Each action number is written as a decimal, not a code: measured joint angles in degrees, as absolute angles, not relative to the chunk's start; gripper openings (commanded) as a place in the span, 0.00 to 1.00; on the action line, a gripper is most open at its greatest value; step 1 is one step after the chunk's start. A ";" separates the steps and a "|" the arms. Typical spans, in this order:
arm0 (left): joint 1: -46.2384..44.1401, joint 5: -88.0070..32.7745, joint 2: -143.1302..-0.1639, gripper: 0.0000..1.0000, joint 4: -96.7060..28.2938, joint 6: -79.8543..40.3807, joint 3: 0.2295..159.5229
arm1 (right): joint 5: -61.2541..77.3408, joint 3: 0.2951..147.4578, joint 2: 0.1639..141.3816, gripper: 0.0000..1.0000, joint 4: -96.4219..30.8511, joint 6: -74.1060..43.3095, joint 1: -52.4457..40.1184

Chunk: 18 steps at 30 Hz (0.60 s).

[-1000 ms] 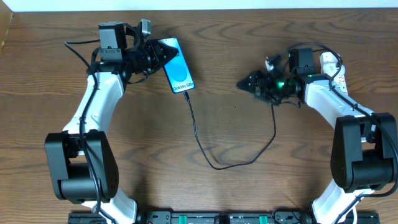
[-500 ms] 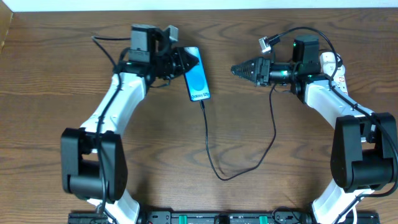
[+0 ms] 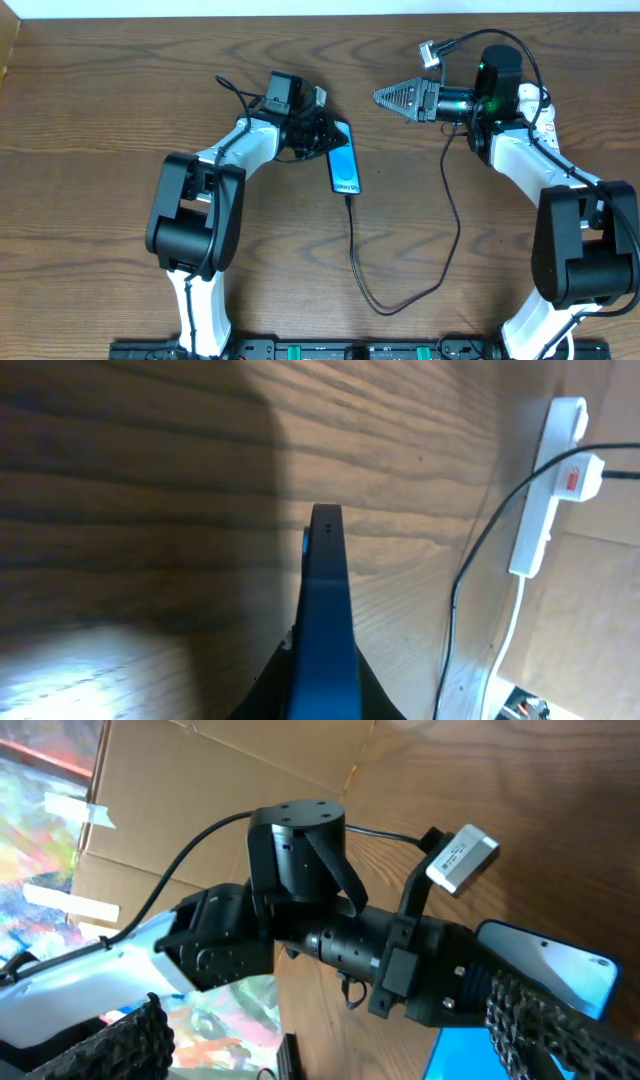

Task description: Plug charger to phone and switch on socket

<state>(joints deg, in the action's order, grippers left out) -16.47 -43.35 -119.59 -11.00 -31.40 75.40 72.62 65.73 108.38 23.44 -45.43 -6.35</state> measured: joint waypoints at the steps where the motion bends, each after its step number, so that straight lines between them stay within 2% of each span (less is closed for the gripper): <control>1: -16.73 -43.57 -119.59 0.07 -10.74 -31.53 75.40 | 72.69 65.73 108.38 0.99 23.44 -45.69 -6.35; 18: -26.41 -41.25 -119.59 0.07 -8.73 -35.86 75.40 | 72.44 65.73 108.38 0.99 23.44 -46.11 -6.35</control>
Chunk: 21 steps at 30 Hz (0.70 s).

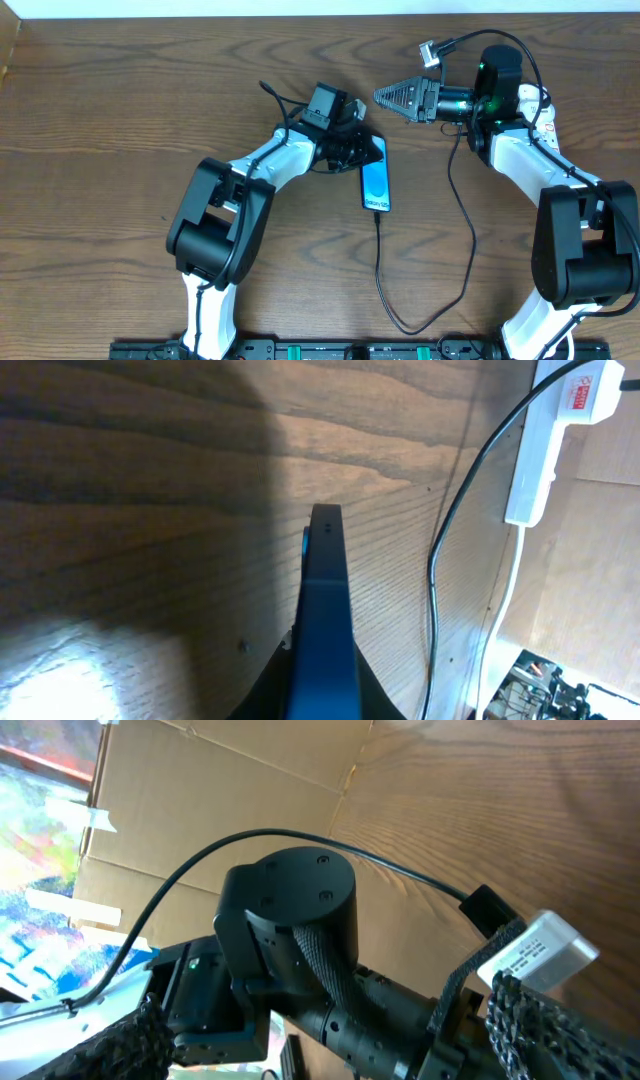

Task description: Plug charger to phone and switch on socket

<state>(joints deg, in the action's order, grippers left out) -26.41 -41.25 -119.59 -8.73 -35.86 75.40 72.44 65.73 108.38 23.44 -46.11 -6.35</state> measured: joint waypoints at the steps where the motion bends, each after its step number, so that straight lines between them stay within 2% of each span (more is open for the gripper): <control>1: -26.57 -41.10 -119.59 0.07 -8.73 -36.03 75.40 | 72.44 65.73 108.38 0.99 23.44 -46.11 -6.35; 21: -26.74 -34.15 -120.79 0.08 -8.71 -36.47 75.40 | 72.44 65.73 108.38 0.99 23.44 -46.11 -6.35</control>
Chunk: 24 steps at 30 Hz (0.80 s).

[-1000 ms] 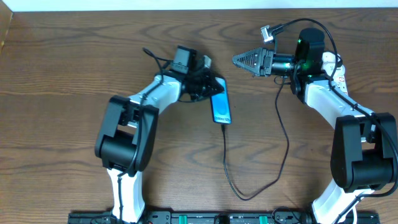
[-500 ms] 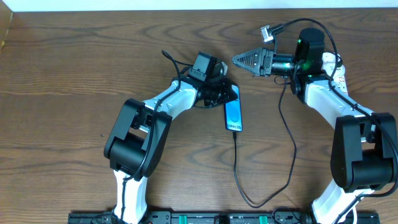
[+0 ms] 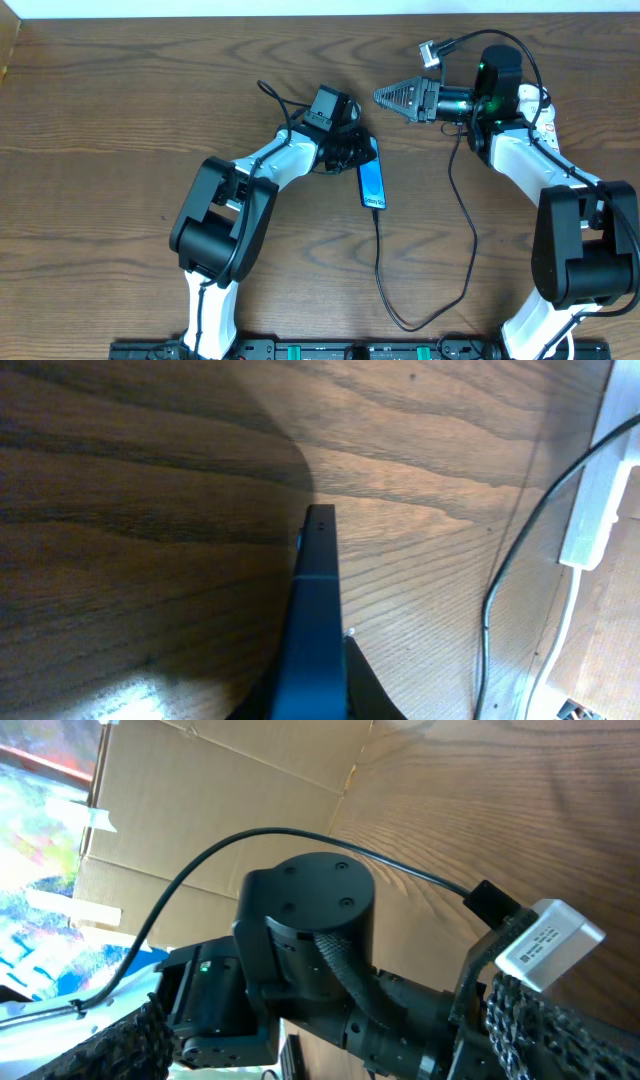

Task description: Plug charger to phone and switch on socket

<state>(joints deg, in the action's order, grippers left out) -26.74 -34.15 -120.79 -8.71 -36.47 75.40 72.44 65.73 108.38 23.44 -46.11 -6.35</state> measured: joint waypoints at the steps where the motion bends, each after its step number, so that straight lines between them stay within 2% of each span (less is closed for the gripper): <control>1: -26.74 -34.17 -121.05 0.07 -8.71 -36.56 75.40 | 72.44 65.73 108.38 0.99 23.44 -46.11 -6.35; 14: -26.70 -34.79 -121.82 0.09 -8.56 -37.47 75.68 | 72.44 65.73 108.38 0.99 23.42 -46.11 -6.35; 19: -26.70 -34.72 -121.95 0.17 -8.60 -37.15 75.68 | 72.42 65.73 108.38 0.99 23.42 -46.11 -6.35; 20: -26.68 -34.74 -122.10 0.21 -8.58 -37.10 75.68 | 72.44 65.73 108.38 0.99 23.42 -46.11 -6.35; 24: -26.65 -34.74 -122.30 0.26 -8.51 -36.71 75.72 | 72.42 65.73 108.38 0.99 23.42 -46.11 -6.35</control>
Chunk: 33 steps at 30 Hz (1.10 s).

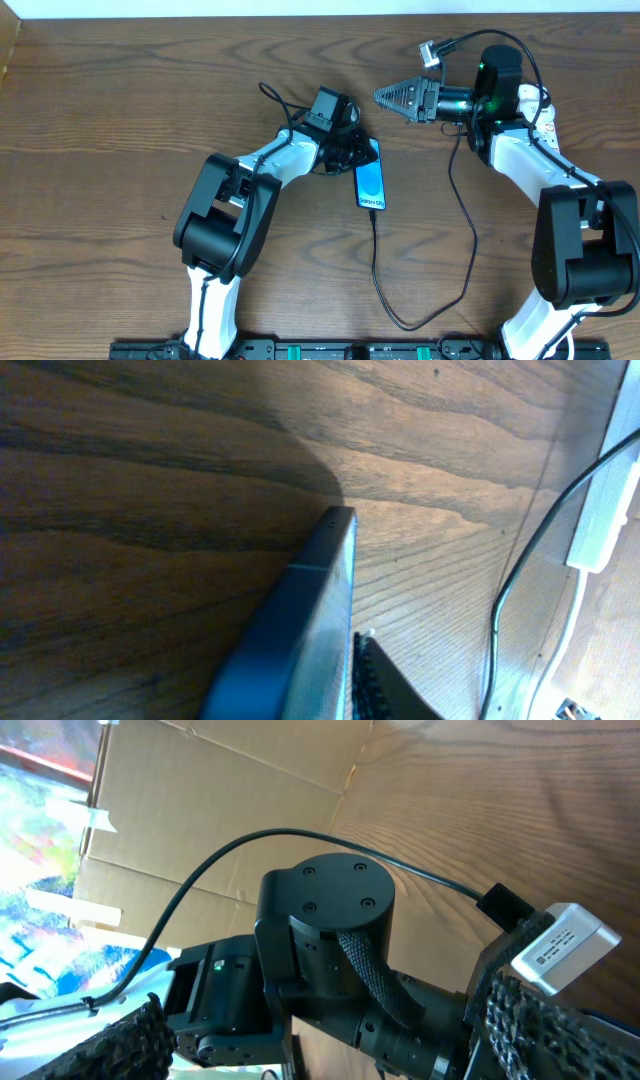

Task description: Plug charger to phone and switch on socket

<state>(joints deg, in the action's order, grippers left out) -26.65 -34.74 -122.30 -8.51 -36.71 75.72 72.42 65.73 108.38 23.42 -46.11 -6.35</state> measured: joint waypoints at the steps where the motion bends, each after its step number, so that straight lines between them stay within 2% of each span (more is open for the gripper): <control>1: -26.70 -34.76 -122.30 0.29 -8.51 -36.64 75.77 | 72.42 65.73 108.38 0.99 23.42 -46.11 -6.35; 4: -26.70 -35.16 -122.30 0.37 -8.38 -36.36 75.90 | 72.40 65.73 108.38 0.99 23.42 -46.11 -6.35; 9: -26.74 -36.49 -122.30 0.69 -7.90 -36.21 76.69 | 72.40 65.73 108.38 0.99 23.42 -46.11 -6.35; 13: -26.74 -36.93 -122.15 0.77 -8.05 -36.03 77.28 | 72.42 65.73 108.38 0.99 23.40 -46.13 -6.35; 24: -26.61 -32.45 -121.12 0.80 -12.82 -35.99 78.32 | 72.44 65.73 108.38 0.99 23.40 -46.13 -6.35; 25: -26.52 -32.18 -121.08 0.86 -13.10 -35.99 78.43 | 72.44 65.73 108.38 0.99 23.40 -46.13 -6.35; 33: -24.56 -31.11 -120.55 0.88 -15.51 -35.99 78.85 | 72.62 65.73 108.38 0.99 23.42 -46.19 -6.35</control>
<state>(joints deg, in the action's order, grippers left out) -24.56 -31.11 -120.55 -15.51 -35.99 78.85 72.62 65.73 108.38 23.42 -46.19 -6.35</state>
